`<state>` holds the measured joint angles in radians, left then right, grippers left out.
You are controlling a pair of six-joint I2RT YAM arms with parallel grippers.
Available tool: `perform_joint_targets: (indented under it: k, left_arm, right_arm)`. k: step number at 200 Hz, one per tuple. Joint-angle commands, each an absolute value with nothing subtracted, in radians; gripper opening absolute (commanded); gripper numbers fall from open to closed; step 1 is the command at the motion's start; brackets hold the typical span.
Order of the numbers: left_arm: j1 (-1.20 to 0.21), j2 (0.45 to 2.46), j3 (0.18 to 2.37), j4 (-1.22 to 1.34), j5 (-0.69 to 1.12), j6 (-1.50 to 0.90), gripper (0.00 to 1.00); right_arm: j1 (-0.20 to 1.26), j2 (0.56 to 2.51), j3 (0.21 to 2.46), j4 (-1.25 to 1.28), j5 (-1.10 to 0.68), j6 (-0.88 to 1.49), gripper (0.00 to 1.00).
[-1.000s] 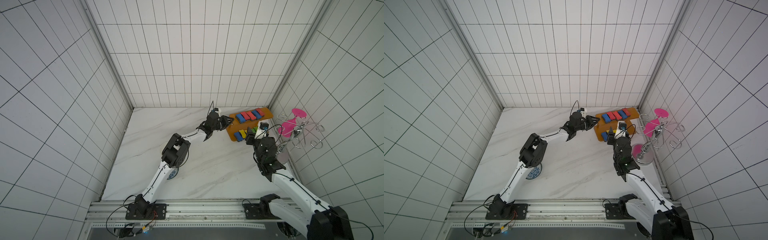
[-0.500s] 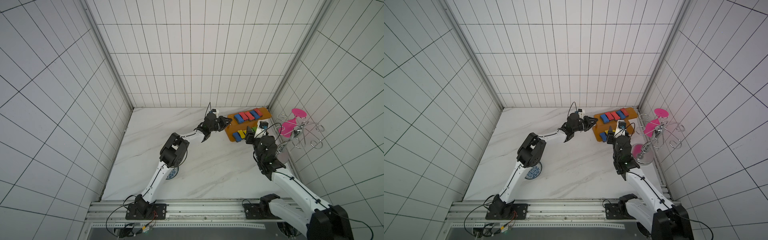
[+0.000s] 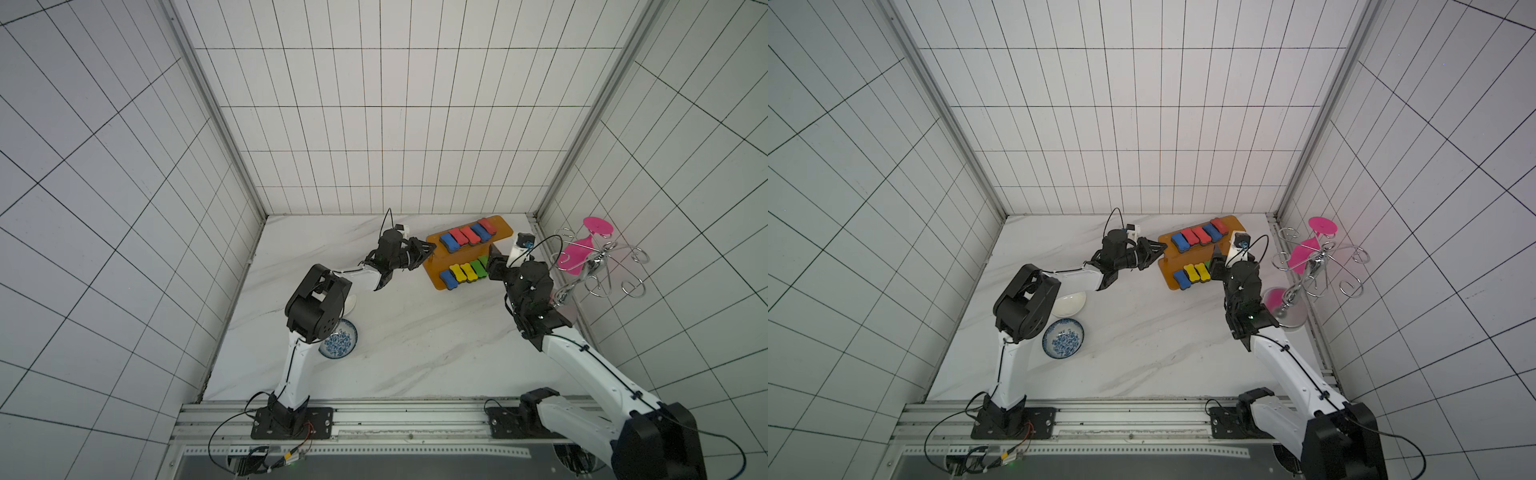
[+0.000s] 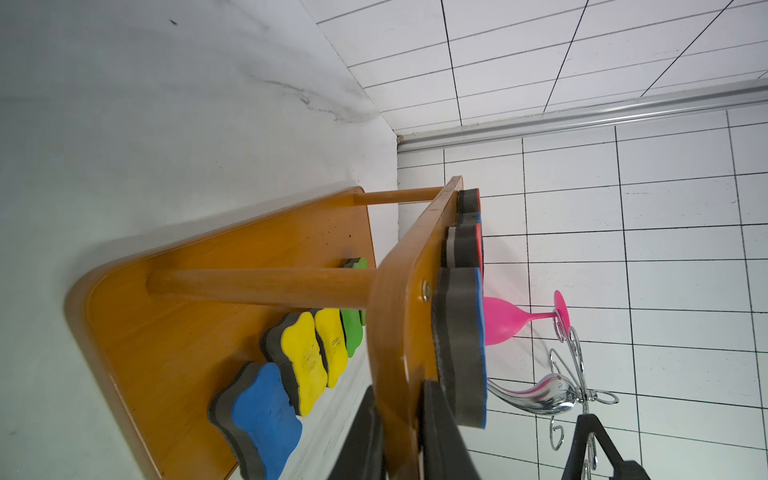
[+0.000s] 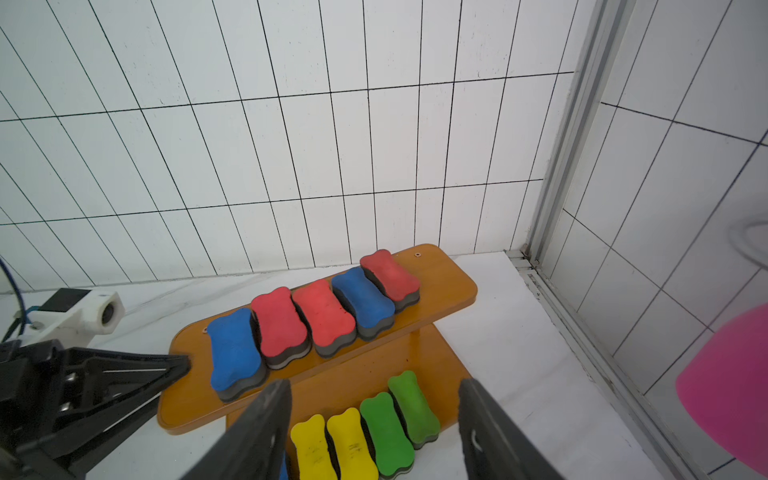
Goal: Remove the whiteboard erasers from the shelf
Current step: Move the shelf to the center of the board.
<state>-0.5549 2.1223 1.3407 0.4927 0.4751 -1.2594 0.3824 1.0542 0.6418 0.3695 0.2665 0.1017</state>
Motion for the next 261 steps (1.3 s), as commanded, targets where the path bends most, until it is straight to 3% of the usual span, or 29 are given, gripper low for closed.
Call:
perform_joint_targets:
  k: [1,33,96,146,179,261]
  left_arm:
    - [-0.503,2.043,1.219,0.472,0.482,-1.178,0.00]
    - [-0.421,1.915,1.069,0.450,0.500,-1.160,0.00]
    - [-0.294,1.824,1.006,0.333,0.537,-1.077,0.00]
    - [-0.270,1.825,1.044,0.275,0.548,-1.012,0.36]
    - [-0.270,1.836,1.063,0.246,0.539,-0.983,0.39]
    - [-0.270,1.851,1.085,0.218,0.531,-0.962,0.45]
  right_arm:
    - [0.399,1.095,0.717,0.332,0.243,0.115,0.67]
    - [0.402,1.206,0.811,0.308,0.219,0.164,0.65]
    - [0.355,1.561,1.193,0.062,0.079,0.231,0.62]
    - [0.256,1.836,1.536,-0.148,-0.118,0.268,0.64]
    - [0.241,1.966,1.668,-0.229,-0.190,0.243,0.68]
    - [0.230,2.109,1.751,-0.222,-0.366,0.308,0.73]
